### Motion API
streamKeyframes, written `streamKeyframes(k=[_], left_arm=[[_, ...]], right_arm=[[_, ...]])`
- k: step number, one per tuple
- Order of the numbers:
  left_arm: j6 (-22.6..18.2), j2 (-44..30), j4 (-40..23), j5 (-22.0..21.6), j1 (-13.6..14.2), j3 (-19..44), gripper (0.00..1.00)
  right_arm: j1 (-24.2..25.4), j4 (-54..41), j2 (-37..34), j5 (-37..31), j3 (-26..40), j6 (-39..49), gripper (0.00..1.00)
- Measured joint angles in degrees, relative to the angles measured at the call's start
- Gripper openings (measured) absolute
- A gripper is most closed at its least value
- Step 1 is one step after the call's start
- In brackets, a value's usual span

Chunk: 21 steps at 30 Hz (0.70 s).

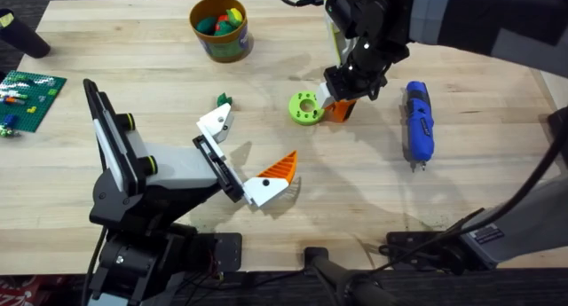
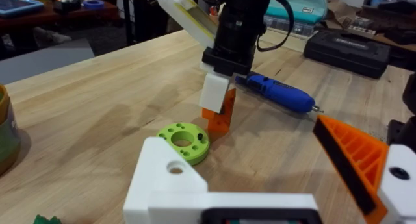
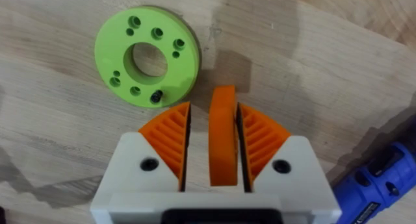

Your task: Pick up the gripper from the table and insert it into the empty holder that is missing its gripper. Then pick up a screw, insert it into the mounting hole, and use the screwdriver to tighten it. Finally, clean up the table by picking up the vegetable and placing it into the bucket.

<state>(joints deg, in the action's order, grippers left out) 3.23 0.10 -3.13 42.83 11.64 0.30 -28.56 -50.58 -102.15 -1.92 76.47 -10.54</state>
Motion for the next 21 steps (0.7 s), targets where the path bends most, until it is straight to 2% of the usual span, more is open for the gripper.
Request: streamKeyframes(k=[11, 15, 21], left_arm=[[0.21, -0.14, 0.06, -0.21, 0.0, 0.02, 0.985], [0.21, -0.14, 0.06, -0.21, 0.0, 0.02, 0.985], [0.21, -0.14, -0.04, -0.21, 0.0, 0.02, 0.985]], right_arm=[[0.0, 0.75, 0.0, 0.03, -0.02, 1.84, 0.42], [0.0, -2.65, -0.03, -0.07, 0.8, 3.83, 0.42], [0.0, -9.99, -0.15, -0.4, 5.81, 5.02, 0.42]])
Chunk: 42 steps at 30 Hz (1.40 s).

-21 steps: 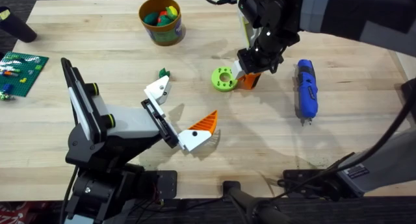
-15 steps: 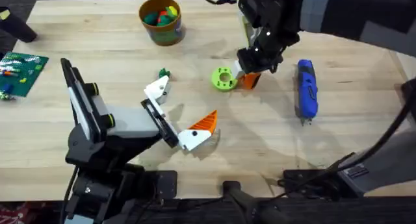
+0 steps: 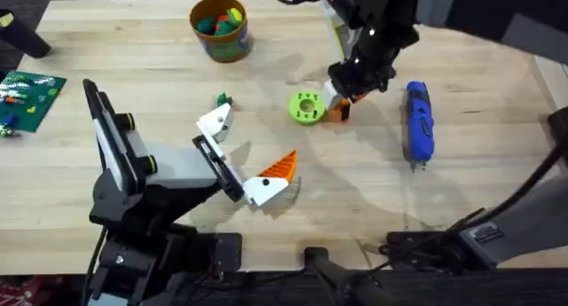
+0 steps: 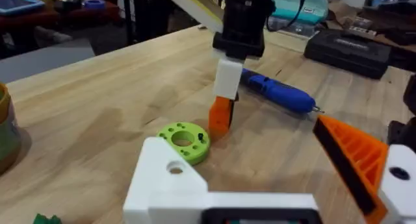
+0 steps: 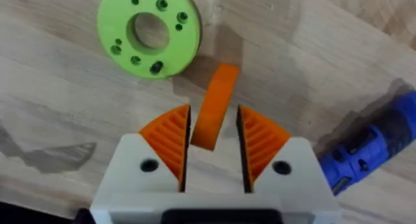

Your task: Pick up the gripper from the table and insert it into the empty holder that is missing its gripper. Then pick up a screw, insert it into the mounting hole, and use the screwdriver to tighten it. Finally, clean up the table by picking up the vegetable and placing it into the bucket.

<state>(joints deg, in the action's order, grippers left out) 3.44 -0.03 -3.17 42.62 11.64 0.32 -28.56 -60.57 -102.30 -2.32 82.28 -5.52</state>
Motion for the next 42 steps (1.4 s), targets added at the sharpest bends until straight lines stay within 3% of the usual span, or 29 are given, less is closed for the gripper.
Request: streamKeyframes(k=[24, 32, 42], left_arm=[[0.0, 0.0, -0.05, 0.01, 0.0, 0.0, 0.985], [0.0, 0.0, -0.05, 0.01, 0.0, 0.0, 0.985], [0.01, 0.0, -0.05, 0.01, 0.0, 0.01, 0.985]], right_arm=[[1.54, -2.58, 0.01, -0.03, 1.09, -7.07, 0.42], [2.53, -0.72, 0.01, -0.01, -2.61, -8.56, 0.42], [2.6, 0.65, 0.01, 0.01, -2.62, -9.33, 0.42]])
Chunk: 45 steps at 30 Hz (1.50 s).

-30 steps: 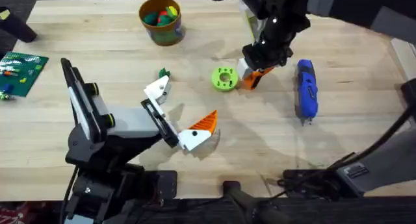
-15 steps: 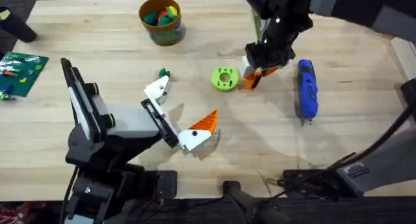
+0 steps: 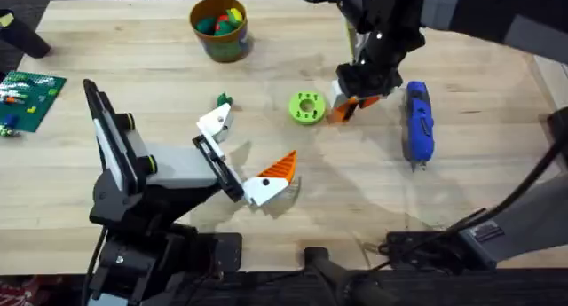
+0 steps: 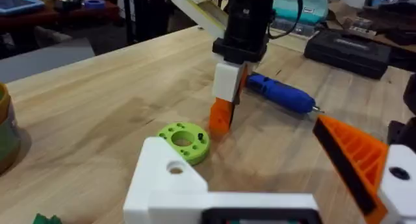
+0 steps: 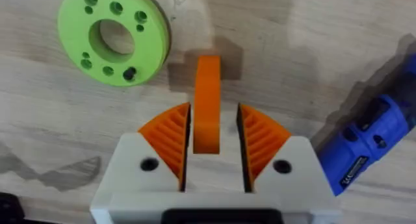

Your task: Pick up the gripper from the table and insert it into the empty holder that is missing its gripper. Then pick up a screw, insert it into the mounting hole, and use the screwdriver to tighten it. Finally, clean up the table by picking up the vegetable and placing it into the bucket.

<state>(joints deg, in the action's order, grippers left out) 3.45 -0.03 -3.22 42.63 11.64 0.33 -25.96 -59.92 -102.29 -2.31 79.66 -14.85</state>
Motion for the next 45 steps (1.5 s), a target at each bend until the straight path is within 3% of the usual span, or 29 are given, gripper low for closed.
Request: streamKeyframes(k=[7, 10, 12, 28, 45], left_arm=[[0.0, 0.0, 0.0, 0.0, 0.0, -0.01, 0.985], [-0.01, 0.0, 0.0, 0.0, 0.0, 0.0, 0.985], [0.0, 0.0, 0.0, 0.0, 0.0, 0.0, 0.985], [0.0, 0.0, 0.0, -0.01, 0.0, 0.01, 0.985], [-0.01, 0.0, 0.0, -0.01, 0.0, 0.01, 0.985]], right_arm=[[0.0, -0.06, 0.0, 0.55, 0.0, -0.12, 0.395], [0.0, 0.0, -0.01, 1.21, 0.0, -0.31, 0.094], [0.0, 0.11, -0.01, 1.43, 0.0, -0.36, 0.017], [0.0, -1.09, 1.51, 1.94, 0.0, -0.35, 0.019], [0.0, -2.44, 20.38, 5.38, 0.93, -0.37, 0.019]])
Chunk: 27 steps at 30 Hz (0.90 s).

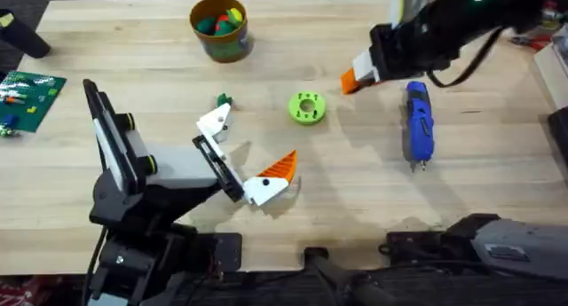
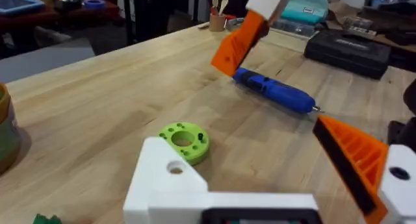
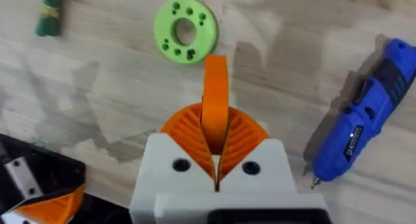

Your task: Pick up the gripper from the table and insert it into the empty holder that is missing its gripper. Then pick up a screw, insert it into the mounting hole, and use the screwdriver to tighten it. Finally, clean up the table by picking up the vegetable and placing it into the bucket.

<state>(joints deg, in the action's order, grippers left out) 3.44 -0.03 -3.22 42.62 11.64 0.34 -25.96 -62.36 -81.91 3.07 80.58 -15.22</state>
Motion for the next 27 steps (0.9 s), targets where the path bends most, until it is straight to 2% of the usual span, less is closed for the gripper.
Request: streamKeyframes(k=[11, 16, 20, 27], left_arm=[[0.02, 0.0, 0.0, 0.01, 0.0, 0.0, 0.985], [0.0, 0.0, -0.01, 0.01, 0.0, 0.0, 0.985], [0.02, 0.0, 0.0, 0.01, 0.0, 0.0, 0.985], [0.02, 0.0, -0.01, 0.0, 0.0, 0.0, 0.985]], right_arm=[[0.0, 10.37, 6.59, 3.77, -0.31, -2.15, 0.019], [0.44, 21.01, 8.34, 6.15, -5.33, -5.92, 0.018], [3.0, 31.16, 8.24, 12.41, -10.42, -9.4, 0.018], [10.37, 47.35, 8.32, 26.33, -20.66, -14.92, 0.018]])
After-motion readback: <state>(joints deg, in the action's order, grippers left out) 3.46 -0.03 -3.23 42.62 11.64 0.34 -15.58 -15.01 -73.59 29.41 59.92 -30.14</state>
